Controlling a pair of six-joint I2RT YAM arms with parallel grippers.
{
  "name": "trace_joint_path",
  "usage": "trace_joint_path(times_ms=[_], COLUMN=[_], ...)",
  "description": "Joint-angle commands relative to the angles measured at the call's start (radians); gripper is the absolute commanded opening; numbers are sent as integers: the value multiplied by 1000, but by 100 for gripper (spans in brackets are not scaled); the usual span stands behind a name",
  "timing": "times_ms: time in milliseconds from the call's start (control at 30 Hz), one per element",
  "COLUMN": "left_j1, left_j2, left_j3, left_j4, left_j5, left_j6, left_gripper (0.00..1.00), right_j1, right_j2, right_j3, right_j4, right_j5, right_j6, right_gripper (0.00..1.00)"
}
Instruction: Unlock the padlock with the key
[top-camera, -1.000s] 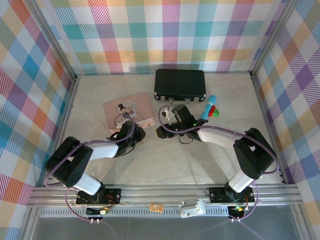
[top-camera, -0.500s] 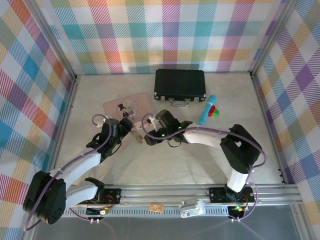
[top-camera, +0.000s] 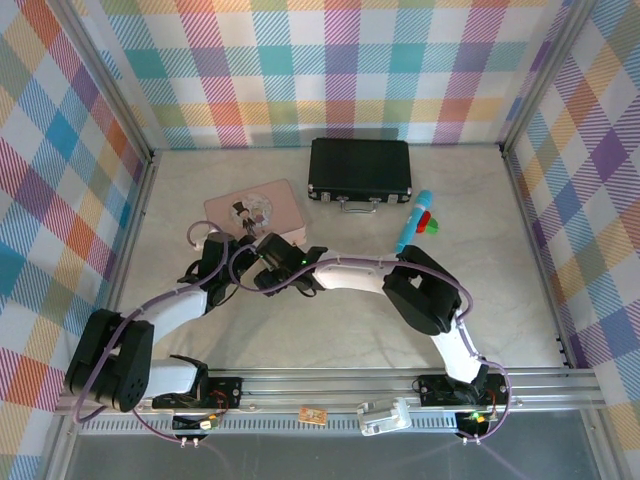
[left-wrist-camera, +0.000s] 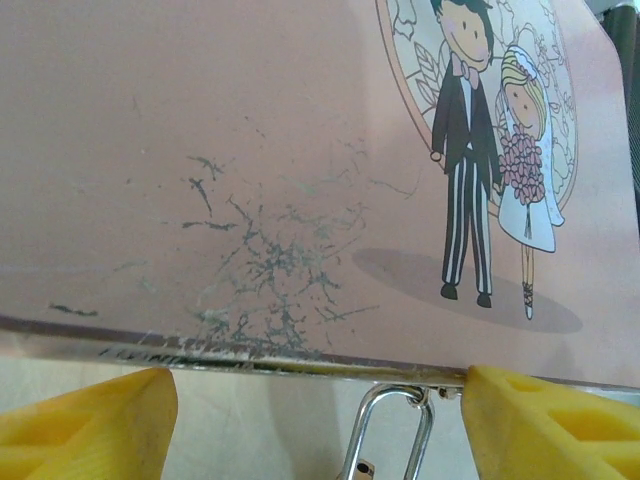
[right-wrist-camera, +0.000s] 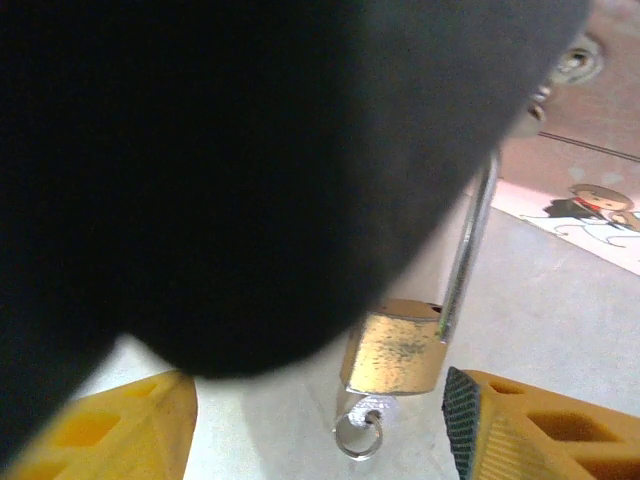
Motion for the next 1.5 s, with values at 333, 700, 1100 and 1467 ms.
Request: trace_joint_path(times_ms=[333, 700, 1100, 1467], left_j1=[23, 101, 222, 223], left_j2=[-10, -164, -237, -275], left_j3=[23, 1, -42, -141], left_j4=[34, -138, -129, -38], left_j5=[50, 41, 158, 223], left_j6=[29, 15, 8, 9], left_gripper=[73, 75, 75, 73], right_j1=[9, -13, -20, -50], right_j2=[-50, -40, 122, 162], right_j3=[-178, -227, -41, -18], right_j4=[135, 297, 211, 232], right_j5=[-1, -34, 134, 152], right_j6=[17, 40, -15, -19], right_gripper=[64, 64, 49, 52])
